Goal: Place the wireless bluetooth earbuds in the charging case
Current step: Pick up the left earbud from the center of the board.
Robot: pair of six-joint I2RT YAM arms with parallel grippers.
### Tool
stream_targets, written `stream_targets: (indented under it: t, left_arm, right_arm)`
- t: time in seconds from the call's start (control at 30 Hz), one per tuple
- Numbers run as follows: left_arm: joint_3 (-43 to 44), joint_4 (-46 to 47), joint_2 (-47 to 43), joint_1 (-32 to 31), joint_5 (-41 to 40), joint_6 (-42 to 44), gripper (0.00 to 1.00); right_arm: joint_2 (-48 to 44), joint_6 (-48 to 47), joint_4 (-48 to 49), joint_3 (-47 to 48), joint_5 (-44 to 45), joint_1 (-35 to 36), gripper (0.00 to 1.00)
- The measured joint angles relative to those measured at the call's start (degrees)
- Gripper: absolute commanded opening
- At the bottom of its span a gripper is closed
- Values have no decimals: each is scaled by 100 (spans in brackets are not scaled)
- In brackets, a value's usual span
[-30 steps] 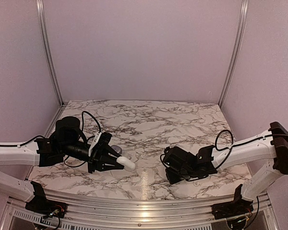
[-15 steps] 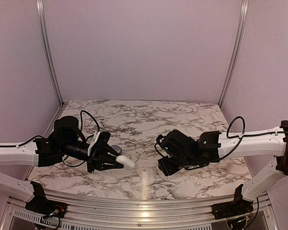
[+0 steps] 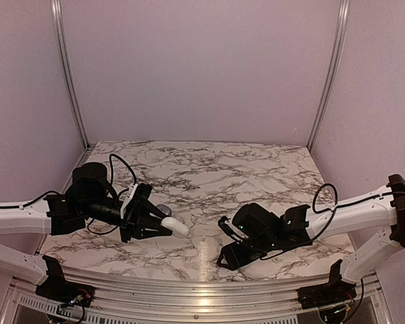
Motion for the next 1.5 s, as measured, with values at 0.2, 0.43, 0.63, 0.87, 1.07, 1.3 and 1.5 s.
stream_targets:
  t: [0.2, 0.43, 0.63, 0.87, 1.07, 1.3, 1.5]
  left_arm:
    - [0, 0, -50, 0, 0, 2, 0]
    - [-2, 0, -63, -2, -2, 7, 0]
    - [-2, 0, -63, 0, -2, 7, 0]
    - [-2, -2, -61, 0, -2, 9, 0]
    - [-4, -2, -63, 0, -2, 11, 0]
    - [-11, -9, -92, 0, -4, 13, 0]
    - [-50, -20, -170, 0, -4, 24, 0]
  right_arm:
    - [264, 225, 625, -264, -442, -44, 57]
    - [319, 315, 713, -468, -151, -282, 58]
    - [319, 304, 743, -507, 186, -431, 60]
    - [317, 177, 881, -579, 391, -656, 60]
    - [321, 52, 1209, -686, 361, -925, 60]
    - [544, -85, 1563, -632, 339, -1060, 58]
    - [678, -109, 1821, -603, 234, -1123, 53]
